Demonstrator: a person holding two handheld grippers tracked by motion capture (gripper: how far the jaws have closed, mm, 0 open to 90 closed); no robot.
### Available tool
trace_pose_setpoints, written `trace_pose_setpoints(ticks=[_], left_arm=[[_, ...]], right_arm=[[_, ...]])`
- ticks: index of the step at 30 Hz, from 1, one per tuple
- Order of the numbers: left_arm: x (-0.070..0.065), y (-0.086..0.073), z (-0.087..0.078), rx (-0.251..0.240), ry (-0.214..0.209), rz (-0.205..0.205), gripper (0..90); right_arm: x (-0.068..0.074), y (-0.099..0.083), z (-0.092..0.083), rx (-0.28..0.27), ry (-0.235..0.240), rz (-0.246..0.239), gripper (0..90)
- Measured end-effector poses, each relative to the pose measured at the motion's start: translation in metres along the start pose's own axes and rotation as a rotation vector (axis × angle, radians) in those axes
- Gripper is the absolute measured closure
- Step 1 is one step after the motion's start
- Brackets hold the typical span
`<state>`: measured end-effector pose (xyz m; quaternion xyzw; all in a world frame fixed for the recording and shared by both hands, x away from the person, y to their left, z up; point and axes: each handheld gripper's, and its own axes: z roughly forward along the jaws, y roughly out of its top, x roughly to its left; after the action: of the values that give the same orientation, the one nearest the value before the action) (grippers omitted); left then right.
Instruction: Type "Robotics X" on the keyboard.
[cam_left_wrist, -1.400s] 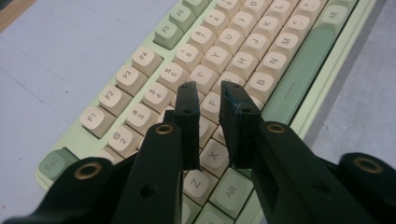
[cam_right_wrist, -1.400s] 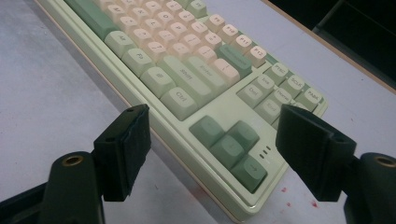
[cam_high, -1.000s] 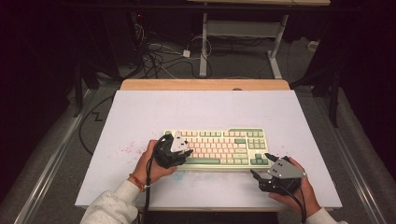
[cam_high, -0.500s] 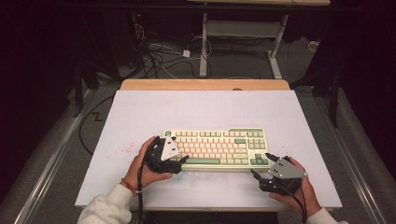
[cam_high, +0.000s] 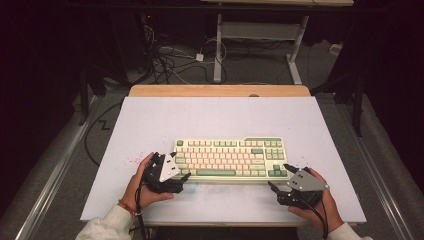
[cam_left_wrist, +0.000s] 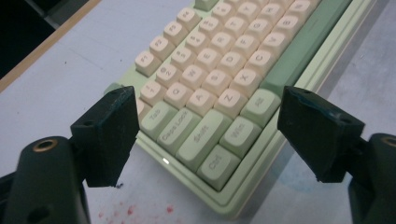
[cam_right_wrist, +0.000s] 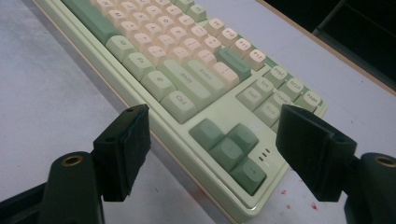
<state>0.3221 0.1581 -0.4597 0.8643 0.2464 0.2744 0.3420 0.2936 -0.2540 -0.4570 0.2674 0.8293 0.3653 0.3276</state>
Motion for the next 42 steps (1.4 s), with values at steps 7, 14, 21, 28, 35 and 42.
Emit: trace_pose_setpoints(ticks=[7, 14, 21, 28, 35, 42], left_arm=[[0.005, -0.015, -0.005, 0.009, -0.004, -0.029, 20.4], [0.009, -0.024, -0.011, 0.022, -0.007, -0.054, 24.2], [0.013, -0.032, -0.016, 0.032, -0.032, -0.083, 34.7], [0.019, -0.034, -0.021, 0.033, -0.077, -0.129, 66.1], [0.025, -0.025, -0.026, 0.043, -0.088, -0.155, 87.4], [0.027, -0.013, -0.022, 0.047, -0.1, -0.159, 87.4]], right_arm=[[0.001, 0.0, 0.001, 0.003, 0.004, 0.0, 26.5], [0.001, 0.0, 0.002, 0.007, 0.007, -0.001, 26.5], [0.001, 0.0, 0.003, 0.011, 0.009, -0.001, 26.5], [0.002, 0.0, 0.003, 0.012, 0.009, -0.002, 26.5], [0.002, 0.0, 0.003, 0.01, 0.01, -0.002, 26.5], [0.002, 0.001, 0.003, 0.012, 0.009, -0.003, 26.5]])
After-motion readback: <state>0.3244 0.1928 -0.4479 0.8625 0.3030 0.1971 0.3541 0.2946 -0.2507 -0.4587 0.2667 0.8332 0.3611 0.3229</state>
